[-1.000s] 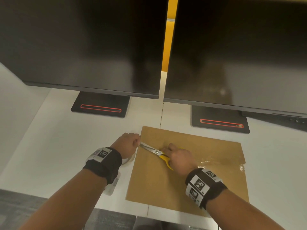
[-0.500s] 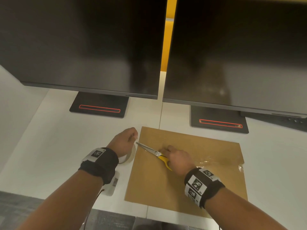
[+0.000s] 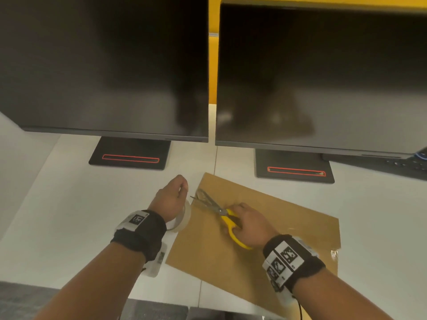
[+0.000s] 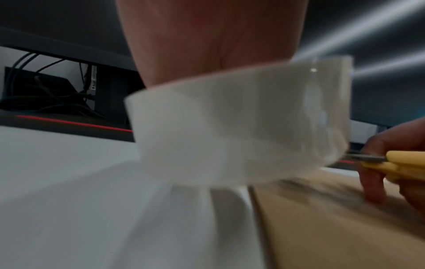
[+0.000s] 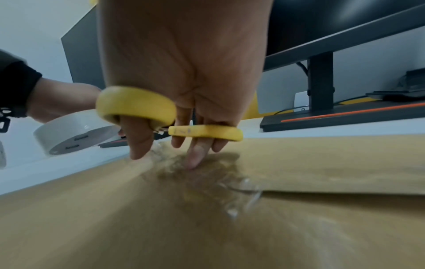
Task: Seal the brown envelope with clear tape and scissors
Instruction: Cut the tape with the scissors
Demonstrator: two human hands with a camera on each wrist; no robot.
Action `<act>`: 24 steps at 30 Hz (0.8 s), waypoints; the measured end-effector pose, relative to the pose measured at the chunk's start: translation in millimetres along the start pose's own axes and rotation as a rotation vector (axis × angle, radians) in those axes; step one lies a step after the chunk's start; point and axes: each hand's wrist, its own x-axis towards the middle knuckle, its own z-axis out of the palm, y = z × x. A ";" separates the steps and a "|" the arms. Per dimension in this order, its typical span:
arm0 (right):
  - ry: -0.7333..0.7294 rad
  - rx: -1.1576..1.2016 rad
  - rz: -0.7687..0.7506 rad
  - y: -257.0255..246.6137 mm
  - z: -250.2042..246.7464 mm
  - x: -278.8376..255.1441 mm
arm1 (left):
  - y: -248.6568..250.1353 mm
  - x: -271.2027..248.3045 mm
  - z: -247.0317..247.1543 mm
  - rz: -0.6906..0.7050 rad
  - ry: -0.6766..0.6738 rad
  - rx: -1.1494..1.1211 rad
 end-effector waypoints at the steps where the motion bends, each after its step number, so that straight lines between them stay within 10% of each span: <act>1: 0.008 0.040 -0.004 -0.4 -1.6 -0.7 | 0.9 -0.1 2.4 -0.019 -0.032 -0.025; 15: 0.210 -0.228 0.069 28.2 -2.8 -10.1 | 6.4 -26.2 18.4 -0.130 0.043 0.231; 24: 0.162 -0.232 -0.004 37.1 -18.3 -6.6 | 5.3 -34.2 23.6 0.127 -0.081 0.572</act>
